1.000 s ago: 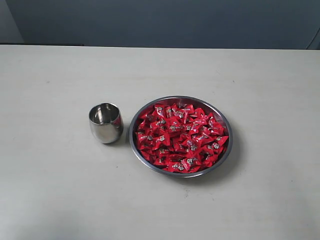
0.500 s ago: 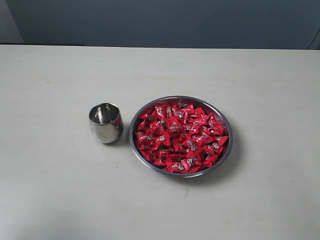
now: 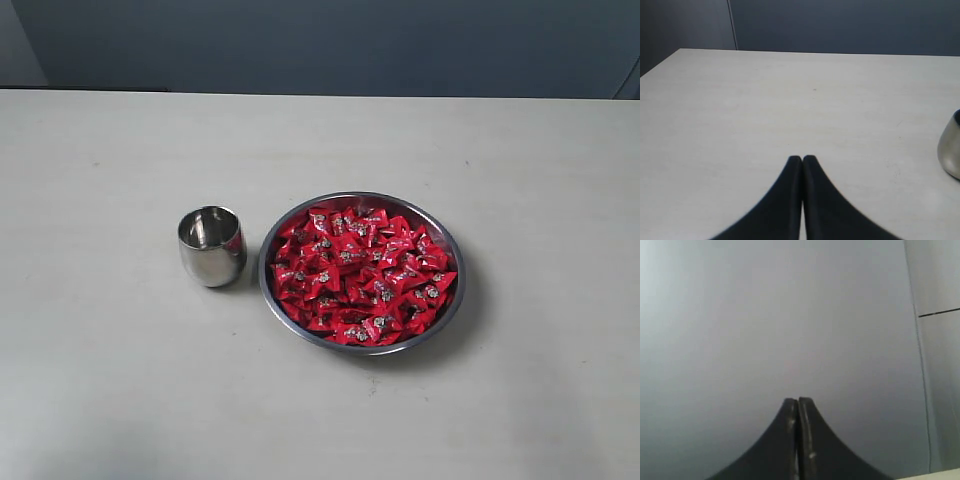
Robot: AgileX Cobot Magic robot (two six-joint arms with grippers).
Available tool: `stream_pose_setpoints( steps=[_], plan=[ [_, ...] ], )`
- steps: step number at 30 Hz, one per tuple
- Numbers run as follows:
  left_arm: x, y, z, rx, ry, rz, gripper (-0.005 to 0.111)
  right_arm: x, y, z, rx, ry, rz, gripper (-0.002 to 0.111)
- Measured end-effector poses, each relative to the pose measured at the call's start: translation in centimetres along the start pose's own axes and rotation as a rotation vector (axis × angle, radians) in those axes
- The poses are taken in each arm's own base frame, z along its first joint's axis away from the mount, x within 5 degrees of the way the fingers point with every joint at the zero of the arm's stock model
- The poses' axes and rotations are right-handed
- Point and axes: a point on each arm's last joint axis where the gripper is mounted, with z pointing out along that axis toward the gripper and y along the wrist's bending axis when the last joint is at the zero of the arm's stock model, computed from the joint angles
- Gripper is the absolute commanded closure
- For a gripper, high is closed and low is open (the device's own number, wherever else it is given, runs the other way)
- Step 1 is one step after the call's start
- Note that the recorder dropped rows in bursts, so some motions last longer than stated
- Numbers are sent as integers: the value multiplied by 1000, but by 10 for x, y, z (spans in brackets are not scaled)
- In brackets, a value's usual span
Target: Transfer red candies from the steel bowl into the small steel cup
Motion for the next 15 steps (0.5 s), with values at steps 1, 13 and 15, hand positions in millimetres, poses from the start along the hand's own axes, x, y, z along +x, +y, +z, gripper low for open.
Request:
stream_pose_setpoints(
  steps=[1, 13, 15],
  plan=[
    [0, 0, 0, 0, 0, 0, 106, -5, 4, 11, -24, 20, -11, 109],
    [0, 0, 0, 0, 0, 0, 106, 16, 84, 137, -325, 461, -296, 109],
    [0, 0, 0, 0, 0, 0, 106, 33, 92, 146, -365, 579, -367, 109]
  ],
)
